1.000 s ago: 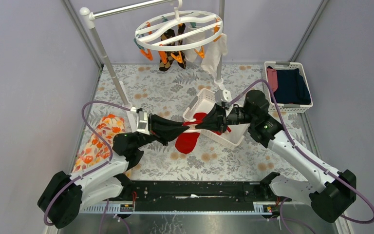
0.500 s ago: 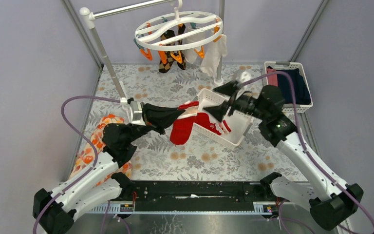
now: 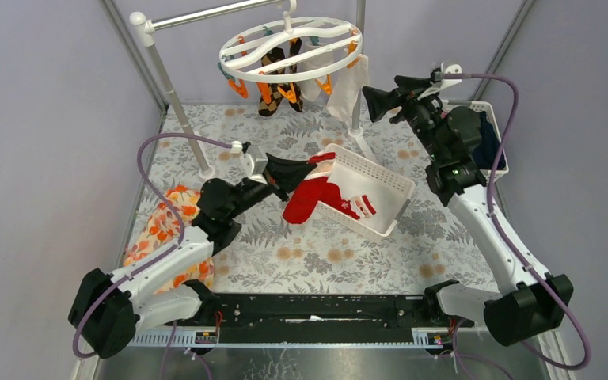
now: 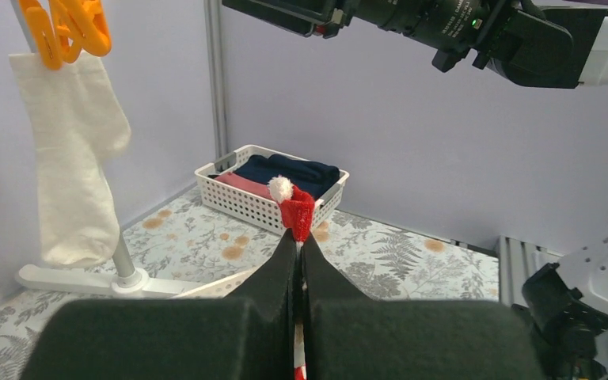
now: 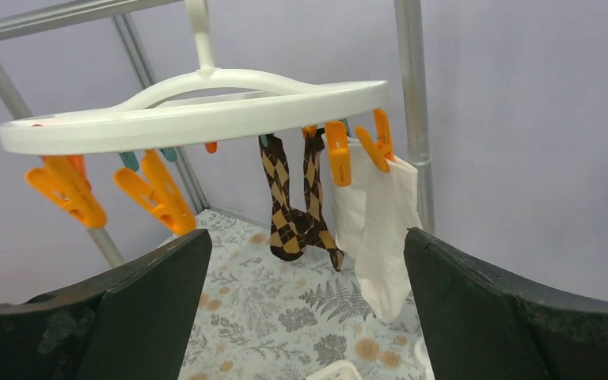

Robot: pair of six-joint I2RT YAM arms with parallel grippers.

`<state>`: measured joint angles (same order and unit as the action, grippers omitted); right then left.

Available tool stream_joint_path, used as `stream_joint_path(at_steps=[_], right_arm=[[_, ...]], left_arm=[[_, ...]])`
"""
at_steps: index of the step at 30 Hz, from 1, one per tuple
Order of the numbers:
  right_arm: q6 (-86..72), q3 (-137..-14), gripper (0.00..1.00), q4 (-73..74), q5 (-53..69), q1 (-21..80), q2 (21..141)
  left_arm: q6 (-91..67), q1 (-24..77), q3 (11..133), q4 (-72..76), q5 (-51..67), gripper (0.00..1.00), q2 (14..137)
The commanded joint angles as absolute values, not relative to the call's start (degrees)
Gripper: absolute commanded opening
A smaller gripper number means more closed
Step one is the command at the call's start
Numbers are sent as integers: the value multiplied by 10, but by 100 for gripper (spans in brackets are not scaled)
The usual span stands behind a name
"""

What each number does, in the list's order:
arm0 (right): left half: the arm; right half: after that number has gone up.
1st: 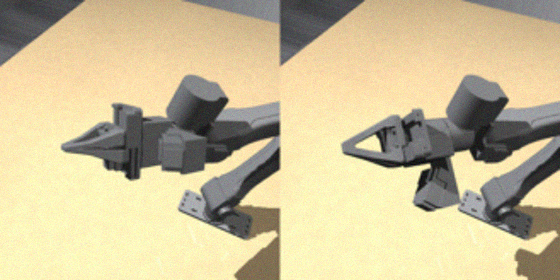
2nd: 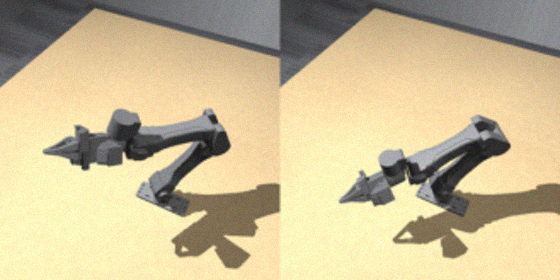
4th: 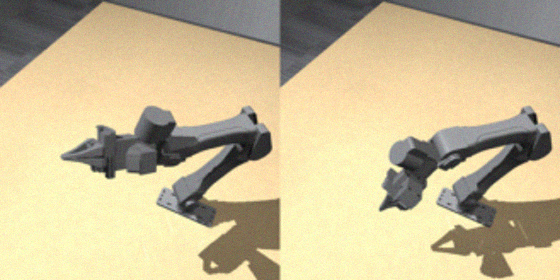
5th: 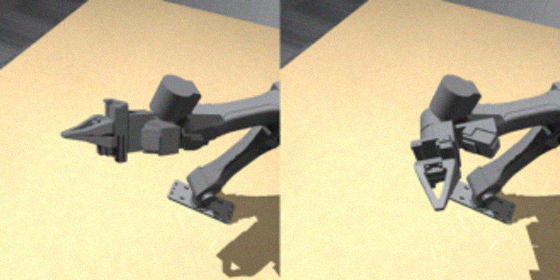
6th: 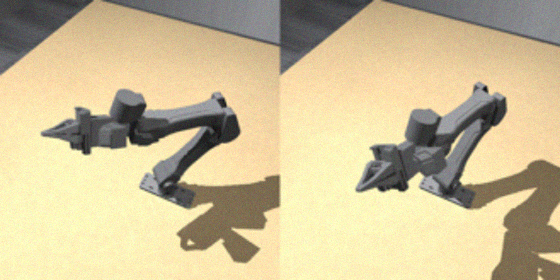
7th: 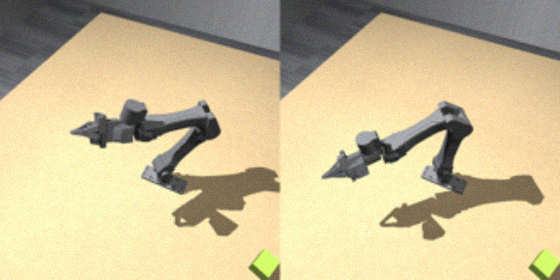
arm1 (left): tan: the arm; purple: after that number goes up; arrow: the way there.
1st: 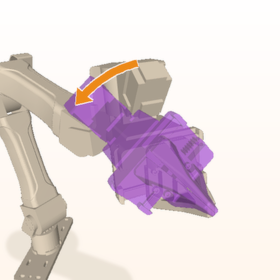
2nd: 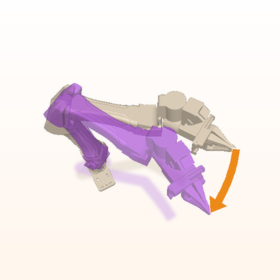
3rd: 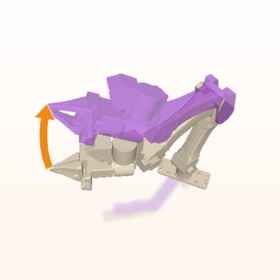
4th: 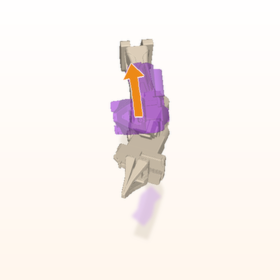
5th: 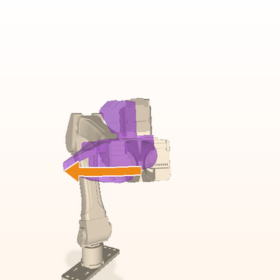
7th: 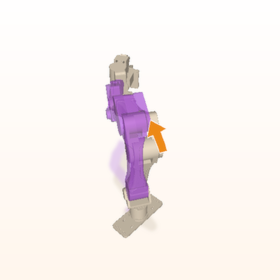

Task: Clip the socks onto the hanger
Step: Pick up the sock from the bin, then open the clamp at the hanger.

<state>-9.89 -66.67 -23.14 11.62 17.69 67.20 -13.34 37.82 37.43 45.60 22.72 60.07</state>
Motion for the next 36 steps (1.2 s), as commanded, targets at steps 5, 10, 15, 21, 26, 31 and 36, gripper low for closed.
stream_joint_path(at_steps=[5,10,15,21,26,31,36], right_arm=[[-117,-710,80,-334,114,171,748],[-106,-749,88,-357,177,171,814],[-86,-778,86,-364,161,171,843],[-80,-702,85,-421,265,171,796],[-55,-675,90,-403,374,171,771],[-21,-663,90,-384,246,171,755],[-50,-661,74,-431,112,171,769]], left_arm=[[-68,375,381,641,198,0,681],[-43,375,400,704,216,0,733],[-10,374,410,711,226,0,764],[-19,369,387,744,224,0,778],[-33,350,381,734,226,0,771],[-50,343,377,740,240,0,771],[-51,341,371,740,240,0,765]])
